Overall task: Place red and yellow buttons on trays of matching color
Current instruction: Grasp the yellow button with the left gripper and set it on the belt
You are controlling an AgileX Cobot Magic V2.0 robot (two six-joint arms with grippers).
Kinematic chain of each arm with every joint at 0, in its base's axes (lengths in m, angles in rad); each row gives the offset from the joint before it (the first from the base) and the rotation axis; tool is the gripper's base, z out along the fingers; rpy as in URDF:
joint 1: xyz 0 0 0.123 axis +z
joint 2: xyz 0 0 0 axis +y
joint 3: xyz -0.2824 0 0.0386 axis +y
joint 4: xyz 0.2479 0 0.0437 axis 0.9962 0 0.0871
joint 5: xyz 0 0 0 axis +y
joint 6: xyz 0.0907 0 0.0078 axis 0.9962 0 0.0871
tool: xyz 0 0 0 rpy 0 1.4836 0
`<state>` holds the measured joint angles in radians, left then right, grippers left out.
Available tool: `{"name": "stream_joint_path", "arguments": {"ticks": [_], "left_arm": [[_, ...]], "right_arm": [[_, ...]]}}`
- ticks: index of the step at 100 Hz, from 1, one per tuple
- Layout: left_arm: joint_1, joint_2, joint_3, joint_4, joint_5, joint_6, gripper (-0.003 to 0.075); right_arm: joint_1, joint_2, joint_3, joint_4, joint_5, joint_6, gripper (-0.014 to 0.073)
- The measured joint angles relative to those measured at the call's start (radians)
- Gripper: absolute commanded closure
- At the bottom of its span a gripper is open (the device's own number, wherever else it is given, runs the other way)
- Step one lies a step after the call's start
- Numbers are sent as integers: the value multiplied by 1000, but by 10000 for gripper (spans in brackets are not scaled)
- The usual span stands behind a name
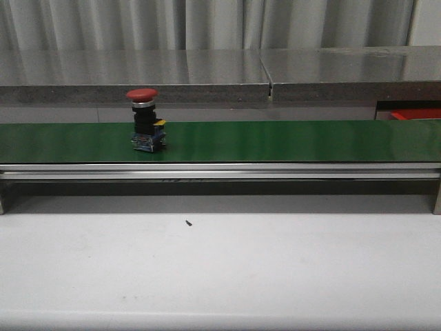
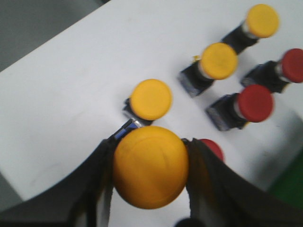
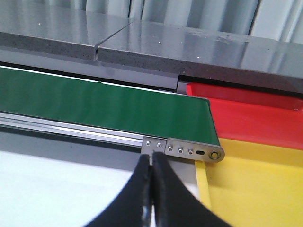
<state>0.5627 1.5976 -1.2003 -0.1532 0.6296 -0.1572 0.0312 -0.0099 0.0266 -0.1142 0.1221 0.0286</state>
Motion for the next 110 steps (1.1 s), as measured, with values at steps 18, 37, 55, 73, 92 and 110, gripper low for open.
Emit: {"name": "stream_joint_path", "arguments": {"ticks": [18, 37, 55, 73, 92, 110], "left_arm": [[-124, -8, -103, -117, 88, 142, 711], [-248, 20, -201, -140, 121, 176, 711], [-332, 111, -257, -140, 151, 188, 711], [-378, 207, -287, -170, 162, 190, 710], [-382, 257, -306, -196, 183, 190, 649], [-382, 261, -310, -202, 200, 219, 311]], "right_arm": [[0, 0, 0, 0, 0, 0, 660], [0, 0, 0, 0, 0, 0, 660], [0, 0, 0, 0, 0, 0, 660], [0, 0, 0, 0, 0, 0, 660], [0, 0, 0, 0, 0, 0, 660], [0, 0, 0, 0, 0, 0, 660]]}}
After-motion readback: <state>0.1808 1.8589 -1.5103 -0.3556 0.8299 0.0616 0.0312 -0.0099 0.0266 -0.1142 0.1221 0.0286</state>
